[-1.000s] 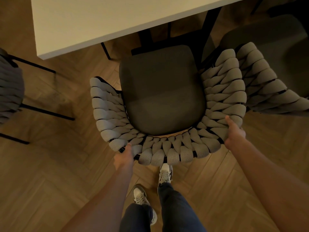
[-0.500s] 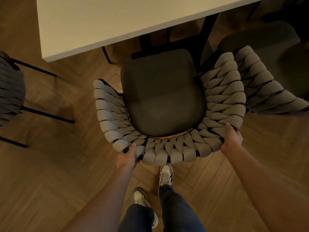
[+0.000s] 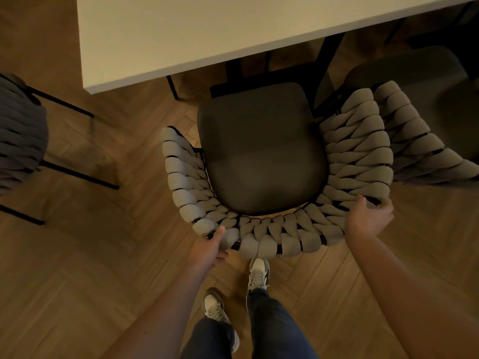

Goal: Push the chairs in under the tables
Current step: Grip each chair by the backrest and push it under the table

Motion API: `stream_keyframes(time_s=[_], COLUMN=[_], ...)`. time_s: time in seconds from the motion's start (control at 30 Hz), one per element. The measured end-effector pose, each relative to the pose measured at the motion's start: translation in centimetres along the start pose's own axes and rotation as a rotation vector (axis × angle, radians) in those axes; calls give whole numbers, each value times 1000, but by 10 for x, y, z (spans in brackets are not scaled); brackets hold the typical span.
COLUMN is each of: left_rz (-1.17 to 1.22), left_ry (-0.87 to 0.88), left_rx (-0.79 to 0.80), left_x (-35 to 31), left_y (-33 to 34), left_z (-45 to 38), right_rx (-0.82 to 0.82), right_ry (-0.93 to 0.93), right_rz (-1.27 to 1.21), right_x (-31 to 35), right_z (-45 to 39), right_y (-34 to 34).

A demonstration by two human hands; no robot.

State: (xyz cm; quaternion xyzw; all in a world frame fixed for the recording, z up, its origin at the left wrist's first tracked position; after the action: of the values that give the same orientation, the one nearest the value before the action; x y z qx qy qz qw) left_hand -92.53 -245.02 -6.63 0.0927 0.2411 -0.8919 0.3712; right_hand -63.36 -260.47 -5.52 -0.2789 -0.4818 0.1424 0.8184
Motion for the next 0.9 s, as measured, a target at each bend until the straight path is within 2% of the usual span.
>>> stream_keyframes(time_s=[0.1, 0.2, 0.4, 0.6, 0.9], left_rz=[6, 53, 266, 407, 632], left_ry=[53, 69, 33, 49, 30], left_rx=[-13, -41, -134, -183, -349], left_x=[4, 9, 35, 89, 161], left_y=[-29, -68, -155, -280, -473], left_z=[1, -3, -16, -25, -51], right_rx=[61, 212, 542, 853, 1083], right_ry=[-227, -285, -243, -204, -160], right_rz=[26, 8, 65, 213, 369], right_x=[5, 8, -2, -22, -55], right_z=[42, 91, 210, 343, 536], right_y=[4, 22, 82, 142, 226])
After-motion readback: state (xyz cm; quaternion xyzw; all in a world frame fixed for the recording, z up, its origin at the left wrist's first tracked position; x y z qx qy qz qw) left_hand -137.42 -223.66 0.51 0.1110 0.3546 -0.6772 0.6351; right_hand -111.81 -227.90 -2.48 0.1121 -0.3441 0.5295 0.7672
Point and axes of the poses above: each hand's wrist, its own z-axis away from the middle knuckle, its own y-axis out of the palm, x = y × z, the point moved 1 cm from there along -z, towards the middle knuckle, and after that the axes turned 5 degrees about -x, right-handed, at the moved point
